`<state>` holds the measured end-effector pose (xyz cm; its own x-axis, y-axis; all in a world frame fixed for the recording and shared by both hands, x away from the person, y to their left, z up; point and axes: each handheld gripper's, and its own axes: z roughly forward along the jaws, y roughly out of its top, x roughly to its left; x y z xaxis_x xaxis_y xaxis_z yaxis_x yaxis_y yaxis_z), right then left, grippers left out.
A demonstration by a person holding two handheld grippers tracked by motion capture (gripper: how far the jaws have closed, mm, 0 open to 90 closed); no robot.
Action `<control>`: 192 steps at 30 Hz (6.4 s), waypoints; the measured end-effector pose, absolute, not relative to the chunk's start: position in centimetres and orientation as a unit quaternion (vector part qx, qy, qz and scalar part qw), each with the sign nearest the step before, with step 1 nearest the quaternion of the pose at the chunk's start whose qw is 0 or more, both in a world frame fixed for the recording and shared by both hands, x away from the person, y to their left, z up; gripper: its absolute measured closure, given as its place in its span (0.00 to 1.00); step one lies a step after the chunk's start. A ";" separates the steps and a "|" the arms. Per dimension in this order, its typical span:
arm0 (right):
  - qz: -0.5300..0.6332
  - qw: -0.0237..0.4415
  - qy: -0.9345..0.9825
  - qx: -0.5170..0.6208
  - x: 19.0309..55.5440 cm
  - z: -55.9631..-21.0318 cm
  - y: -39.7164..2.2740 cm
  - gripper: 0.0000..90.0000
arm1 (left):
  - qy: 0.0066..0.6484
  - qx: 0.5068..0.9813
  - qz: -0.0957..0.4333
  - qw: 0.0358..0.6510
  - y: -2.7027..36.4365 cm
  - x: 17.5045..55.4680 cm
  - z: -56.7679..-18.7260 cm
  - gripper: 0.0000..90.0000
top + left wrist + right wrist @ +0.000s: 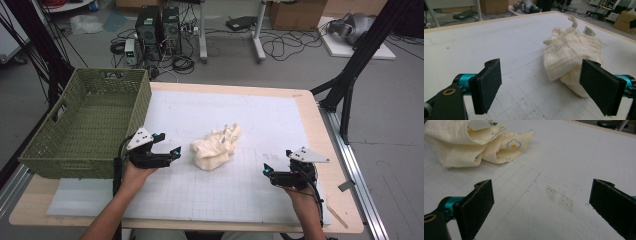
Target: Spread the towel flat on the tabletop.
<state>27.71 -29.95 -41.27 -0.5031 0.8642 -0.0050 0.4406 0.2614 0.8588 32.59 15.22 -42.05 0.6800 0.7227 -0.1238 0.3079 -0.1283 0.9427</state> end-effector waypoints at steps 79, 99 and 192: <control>0.421 0.171 0.825 0.338 34.7 -40.5 -19.9 0.96 | 0.363 0.727 0.183 0.553 15.5 32.8 -42.5 0.23; 0.351 0.219 0.836 0.361 26.9 -41.3 -27.2 0.95 | 0.356 0.737 0.178 0.547 15.1 32.7 -42.6 0.28; 0.355 0.163 0.850 0.353 27.2 -43.9 -24.5 0.59 | 0.269 0.796 0.007 0.543 1.7 36.7 -42.9 0.48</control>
<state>27.25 -24.51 -43.87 -0.6974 0.7162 -0.0254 0.4850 0.4978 0.7191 36.68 1.67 -42.90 0.8550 0.4355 -0.2817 0.4212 -0.2660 0.8671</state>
